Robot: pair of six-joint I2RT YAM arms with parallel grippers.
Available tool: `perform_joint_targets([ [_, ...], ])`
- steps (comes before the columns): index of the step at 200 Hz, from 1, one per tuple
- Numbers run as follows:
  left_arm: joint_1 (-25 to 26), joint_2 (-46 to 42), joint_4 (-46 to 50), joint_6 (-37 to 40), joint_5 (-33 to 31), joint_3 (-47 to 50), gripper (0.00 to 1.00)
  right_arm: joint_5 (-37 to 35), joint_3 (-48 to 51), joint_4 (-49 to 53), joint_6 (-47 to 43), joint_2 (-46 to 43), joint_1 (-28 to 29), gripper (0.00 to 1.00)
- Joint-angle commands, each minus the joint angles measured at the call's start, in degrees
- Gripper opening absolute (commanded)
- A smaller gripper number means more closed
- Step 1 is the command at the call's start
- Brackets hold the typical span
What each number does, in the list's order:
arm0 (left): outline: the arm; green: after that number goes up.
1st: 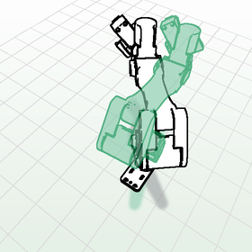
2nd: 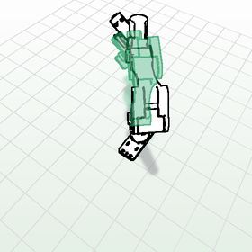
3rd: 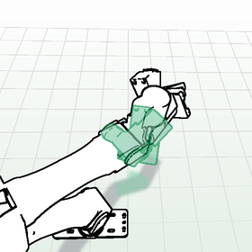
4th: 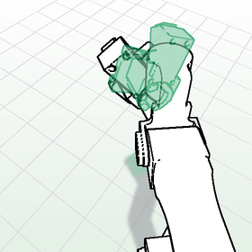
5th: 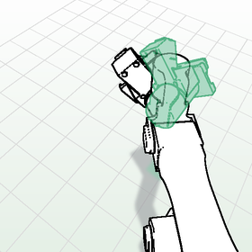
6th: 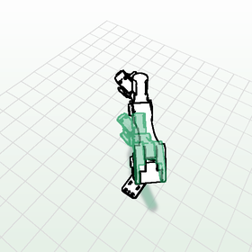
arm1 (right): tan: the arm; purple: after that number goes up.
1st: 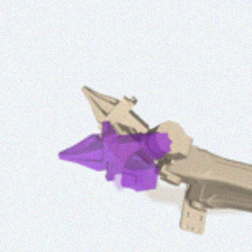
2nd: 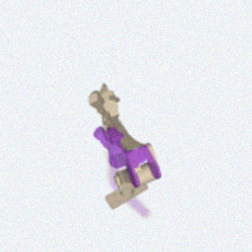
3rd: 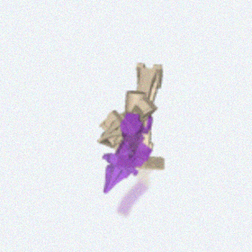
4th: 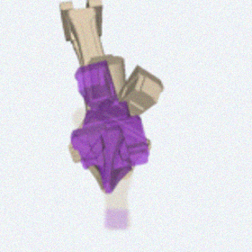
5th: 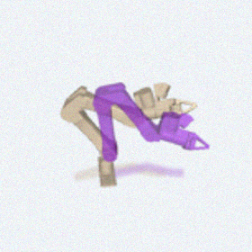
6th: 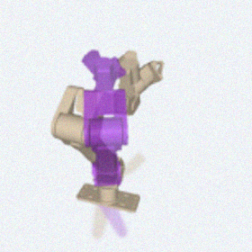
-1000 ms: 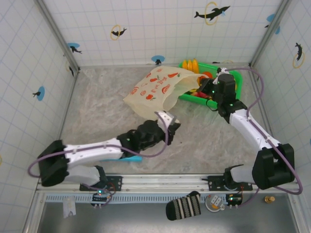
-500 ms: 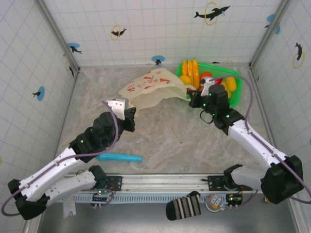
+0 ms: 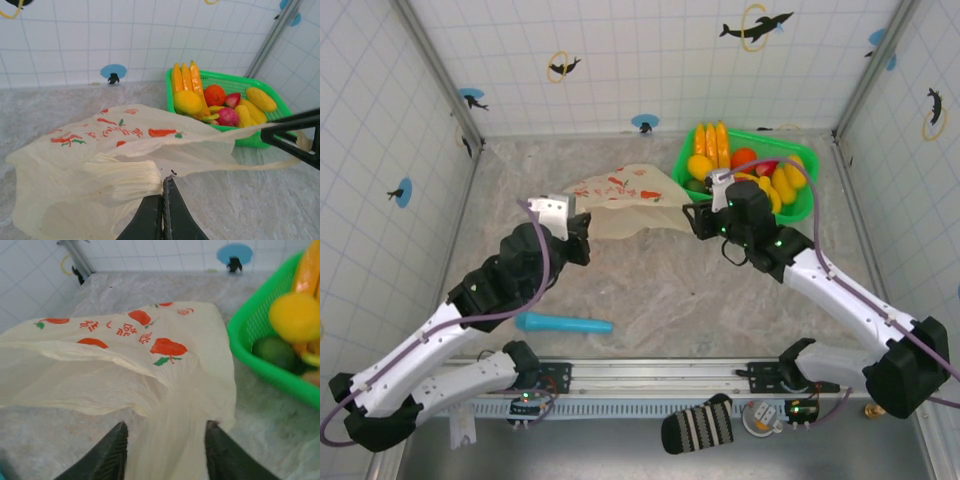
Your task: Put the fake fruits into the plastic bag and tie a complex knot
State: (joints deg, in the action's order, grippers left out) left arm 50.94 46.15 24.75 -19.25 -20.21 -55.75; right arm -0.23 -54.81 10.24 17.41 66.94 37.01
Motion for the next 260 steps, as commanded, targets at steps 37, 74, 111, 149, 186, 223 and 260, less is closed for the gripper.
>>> perform_joint_targets([
  [37, -0.25, 2.01, 4.43, 3.29, 5.76, -4.18, 0.00, 0.78, -4.98, 1.12, -11.56, -2.53, 0.58, 0.77],
  [74, -0.23, 2.34, 5.37, 5.38, 7.89, -6.40, 0.00, 0.98, -9.18, 7.30, -13.06, 3.26, 0.75, 0.77],
  [111, -0.25, 3.17, 6.10, 6.00, 6.95, -8.77, 0.00, -8.96, -10.53, 7.78, -9.39, 10.27, -1.34, 0.77],
  [149, -0.25, 5.51, 5.54, 5.16, 8.24, -15.17, 0.00, -7.72, -13.19, 3.34, 0.68, 17.42, -12.04, 0.73],
  [186, -0.30, 9.54, 5.48, 4.49, 10.86, -21.73, 0.00, -2.57, -20.00, 0.93, 0.93, 30.61, -17.51, 0.82],
  [223, -0.30, 12.24, 9.18, 5.39, 10.72, -25.90, 0.00, 4.93, -29.87, -1.90, 2.32, 42.89, -19.92, 0.92],
  [260, -0.26, 12.80, 10.60, 5.83, 11.74, -26.75, 0.00, 9.90, -39.23, -1.38, 3.33, 54.39, -21.17, 0.93],
])
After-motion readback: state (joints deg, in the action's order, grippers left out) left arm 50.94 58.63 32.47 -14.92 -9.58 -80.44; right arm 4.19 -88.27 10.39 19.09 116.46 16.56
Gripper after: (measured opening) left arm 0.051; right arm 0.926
